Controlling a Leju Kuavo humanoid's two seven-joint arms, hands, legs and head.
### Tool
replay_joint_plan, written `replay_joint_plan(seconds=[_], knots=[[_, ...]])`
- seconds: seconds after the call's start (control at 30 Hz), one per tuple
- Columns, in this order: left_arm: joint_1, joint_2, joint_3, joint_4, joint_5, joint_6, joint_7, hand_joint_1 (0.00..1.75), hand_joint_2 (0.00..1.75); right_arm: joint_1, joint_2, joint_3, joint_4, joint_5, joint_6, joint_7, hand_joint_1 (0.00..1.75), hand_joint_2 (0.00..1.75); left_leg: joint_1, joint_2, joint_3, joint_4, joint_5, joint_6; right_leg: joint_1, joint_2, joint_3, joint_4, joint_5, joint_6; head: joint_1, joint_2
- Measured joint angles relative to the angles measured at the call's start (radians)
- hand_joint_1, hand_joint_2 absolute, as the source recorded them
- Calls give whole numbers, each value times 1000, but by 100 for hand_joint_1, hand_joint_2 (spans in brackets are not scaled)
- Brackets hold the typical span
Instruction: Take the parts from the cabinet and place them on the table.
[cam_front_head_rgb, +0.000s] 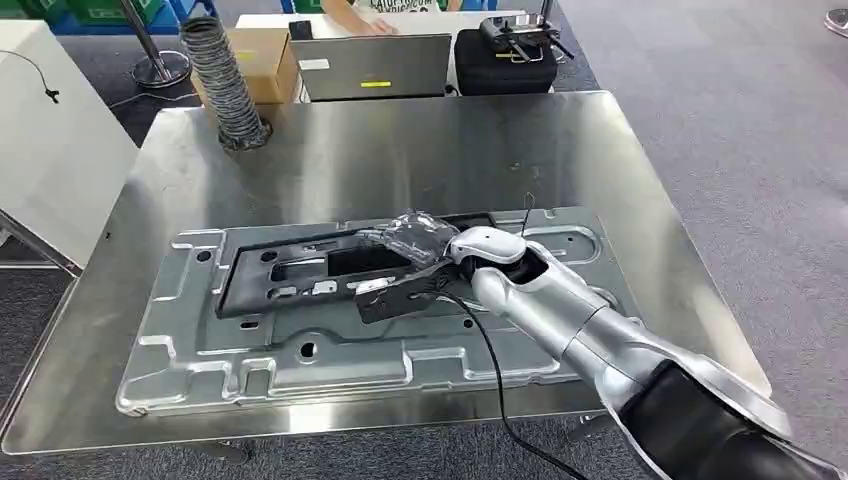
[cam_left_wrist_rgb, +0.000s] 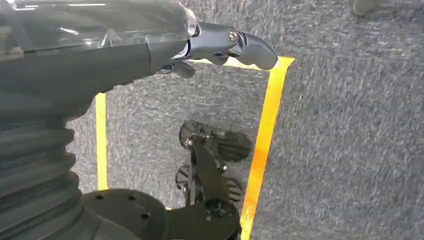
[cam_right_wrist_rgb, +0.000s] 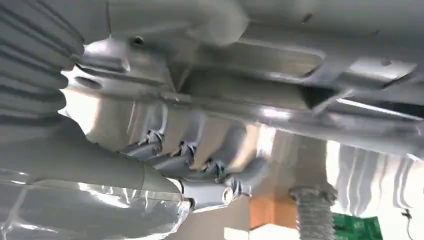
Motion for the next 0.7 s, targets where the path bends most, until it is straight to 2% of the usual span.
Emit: replay_joint_plan(seconds=[0.03, 0.07, 0.13, 0.17, 0.2, 0.23, 0.3, 0.33, 0.37, 0.4, 0.5, 0.53, 0.57, 0.6, 0.63, 0.67, 0.7], knots=[[0, 0, 0, 0, 0, 0, 0, 0, 175, -5, 0, 4, 0, -2, 0, -1, 0, 0, 2, 0, -7, 24, -19, -5, 1, -1, 4, -5, 2, -3, 0, 0], [0, -1, 0, 0, 0, 0, 0, 0, 175, -11, 0, 9, 0, -3, 0, -2, 0, 0, 2, 0, -31, 80, -54, -7, 1, -2, 4, -5, 1, -9, -4, 0], [1, -1, 1, 0, 0, -3, -2, 0, 175, -13, 0, 20, 3, -11, 7, -2, 0, 0, 4, 0, -105, 238, -127, -14, 3, -2, 4, -4, 0, -10, -3, 0], [2, -1, 2, 0, 0, -7, -5, 0, 0, -11, -1, 25, 4, -20, 10, -1, 0, 0, 4, 0, -136, 300, -143, -17, 3, -2, 4, -3, 0, -11, -4, 0], [3, -1, 2, 0, 0, -8, -8, 0, 0, -9, -3, 30, 4, -29, 14, 1, 0, 0, 4, 0, -143, 310, -133, -18, 3, -2, 5, -3, 0, -10, -3, 0], [3, -1, 3, 0, 0, -10, -11, 0, 0, -10, -5, 34, 3, -40, 17, 2, 0, 0, 5, 1, -127, 272, -101, -18, 3, -1, 6, -2, -1, -10, -3, 0], [2, 0, 6, 0, 0, -11, -16, 0, 0, -14, -9, 40, 1, -59, 27, 4, 0, 0, 10, 1, -43, 101, -9, -17, 1, 1, 8, 4, -7, -4, -3, 0], [2, 1, 7, 0, 0, -11, -16, 0, 0, -17, -12, 43, -3, -73, 34, 4, 0, 0, 12, 2, -7, 22, 8, -16, 1, 1, 8, 10, -12, 2, -3, 0], [0, 0, 7, 0, -1, -11, -16, 0, 0, -21, -15, 45, -3, -89, 46, 2, 0, 0, 4, 0, 6, 6, -5, -11, 8, 3, 3, 18, -15, 7, -5, 0], [-1, 0, 7, 0, -2, -11, -15, 0, 0, -23, -17, 45, -5, -119, 67, -3, 0, 0, 5, -1, 2, 11, -3, 0, 8, 4, 1, 16, -12, 11, -2, 0], [2, 0, 7, 0, -9, -11, -15, 0, 0, -23, -27, 41, -18, -236, 97, -25, 0, 0, 2, -1, 1, 8, 1, 19, 4, 3, 2, 15, -12, 26, -4, 0], [1, 0, 7, 0, -9, -12, -15, 0, 0, -23, -33, 35, -22, -268, 95, -32, 0, 0, 7, 1, 2, 4, 5, 25, 0, 2, -4, 33, -26, 32, -3, 0], [0, 0, 7, 0, -8, -16, -15, 0, 0, -21, -45, 18, -32, -317, 74, -46, 0, 0, 7, 1, 1, 4, 6, 30, 1, 1, -27, 79, -58, 39, 0, 0], [0, 1, 9, 0, -5, -19, -17, 0, 0, -12, -55, -13, -45, -369, 23, -61, 0, 0, 6, 1, 0, 4, 6, 33, 0, 1, -60, 150, -95, 42, 0, 0], [0, 1, 14, 0, 2, -22, -20, 0, 0, 6, -62, -53, -60, -412, -54, -79, 0, 0, 6, 1, -1, 4, 6, 35, -1, 1, -99, 233, -131, 45, -1, 0], [0, 1, 17, 0, 11, -24, -24, 0, 0, 26, -70, -120, -77, -458, -185, -101, 0, 0, 5, 0, -1, 4, 5, 37, -1, 1, -132, 304, -156, 46, 0, 0], [1, 1, 20, 0, 15, -24, -25, 0, 0, 51, -79, -177, -90, -481, -281, -125, 0, 0, 5, -2, 0, 5, 5, 38, -1, 1, -150, 339, -156, 46, 0, 0]])
